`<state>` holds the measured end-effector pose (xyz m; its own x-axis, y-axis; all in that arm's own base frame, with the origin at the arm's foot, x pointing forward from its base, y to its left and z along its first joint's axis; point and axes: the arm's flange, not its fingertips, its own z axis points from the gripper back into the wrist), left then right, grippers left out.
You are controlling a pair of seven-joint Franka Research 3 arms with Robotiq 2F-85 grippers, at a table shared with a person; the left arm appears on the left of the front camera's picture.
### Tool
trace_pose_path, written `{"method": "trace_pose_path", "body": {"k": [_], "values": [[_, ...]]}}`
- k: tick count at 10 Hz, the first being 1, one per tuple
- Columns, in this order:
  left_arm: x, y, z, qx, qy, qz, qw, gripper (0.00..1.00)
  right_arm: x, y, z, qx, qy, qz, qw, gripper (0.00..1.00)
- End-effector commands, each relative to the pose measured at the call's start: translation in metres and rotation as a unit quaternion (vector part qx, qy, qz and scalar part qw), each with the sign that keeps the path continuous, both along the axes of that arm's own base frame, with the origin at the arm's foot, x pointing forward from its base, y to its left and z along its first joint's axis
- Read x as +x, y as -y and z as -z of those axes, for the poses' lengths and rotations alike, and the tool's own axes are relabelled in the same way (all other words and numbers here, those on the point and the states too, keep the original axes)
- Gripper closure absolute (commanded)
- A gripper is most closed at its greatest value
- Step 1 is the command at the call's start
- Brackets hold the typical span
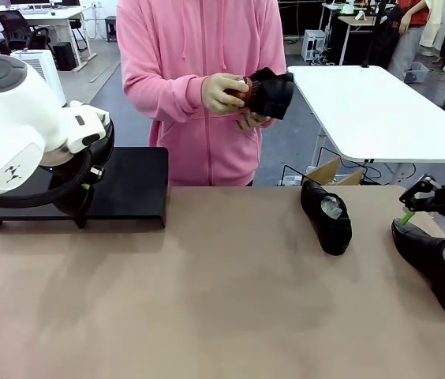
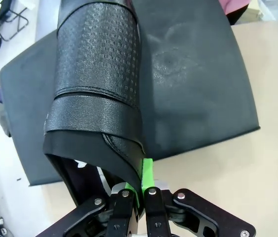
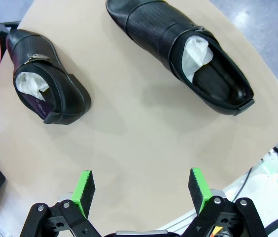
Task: Organize the shoes by placing them on the stand.
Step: Place the Shoe from the middle of the table onto the Shoes Stand.
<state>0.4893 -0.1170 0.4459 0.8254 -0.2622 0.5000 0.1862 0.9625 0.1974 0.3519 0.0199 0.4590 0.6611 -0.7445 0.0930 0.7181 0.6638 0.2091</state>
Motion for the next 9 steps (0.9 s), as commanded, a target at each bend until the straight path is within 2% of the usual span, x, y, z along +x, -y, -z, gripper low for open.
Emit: {"method": "trace_pose_path", "body": {"k": [1,6,9], "values": [[0.016,0.0,0.004,-0.009,0.007,-0.017,1.0,1.0,-0.001,-0.001,0.0,-0.003,0.001,0.001,1.0,0.0],[0.032,0.0,0.011,-0.035,0.035,-0.045,0.998,1.0,-0.001,-0.001,0.0,-0.003,0.001,0.001,1.0,0.0],[0.039,0.006,0.016,-0.035,0.027,-0.043,0.998,1.0,-0.001,-0.001,0.0,-0.003,0.001,0.001,1.0,0.0]]}}
